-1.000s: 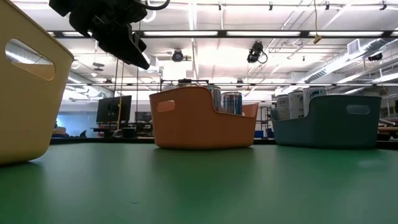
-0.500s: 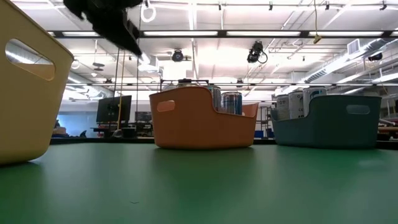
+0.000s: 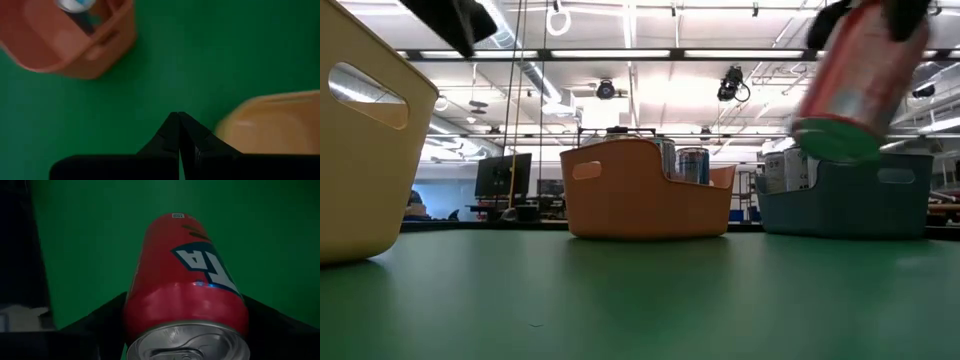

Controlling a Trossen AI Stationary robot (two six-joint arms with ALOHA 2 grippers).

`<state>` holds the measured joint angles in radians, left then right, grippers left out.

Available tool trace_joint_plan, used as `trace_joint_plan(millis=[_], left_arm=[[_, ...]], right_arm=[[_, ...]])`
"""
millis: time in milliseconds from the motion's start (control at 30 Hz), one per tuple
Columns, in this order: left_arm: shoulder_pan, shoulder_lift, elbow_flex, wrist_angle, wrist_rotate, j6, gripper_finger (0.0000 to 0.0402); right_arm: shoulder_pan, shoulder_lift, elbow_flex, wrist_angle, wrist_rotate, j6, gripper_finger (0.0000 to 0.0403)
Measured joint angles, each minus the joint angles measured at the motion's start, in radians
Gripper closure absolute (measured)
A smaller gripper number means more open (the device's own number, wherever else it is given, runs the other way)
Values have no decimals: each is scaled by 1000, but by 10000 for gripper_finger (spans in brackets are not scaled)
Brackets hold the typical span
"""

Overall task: Sort soda cans
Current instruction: Put the orange soda can into the yellow bin

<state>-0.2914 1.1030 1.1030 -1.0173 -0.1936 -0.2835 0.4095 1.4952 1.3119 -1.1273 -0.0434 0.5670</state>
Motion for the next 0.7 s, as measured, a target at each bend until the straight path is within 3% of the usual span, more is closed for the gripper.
trace_joint_plan(millis=[233,433,700], left_arm=[[-161,5,0,22,88,-212,401],[-215,94,-2,21,129,-379,397],[-206,194,-2,32,157,-404,320]], right_arm=[[-74,0,6,17,21,-175,110],[-80,0,6,17,25,-257,110],[-88,0,6,18,35,-341,110]])
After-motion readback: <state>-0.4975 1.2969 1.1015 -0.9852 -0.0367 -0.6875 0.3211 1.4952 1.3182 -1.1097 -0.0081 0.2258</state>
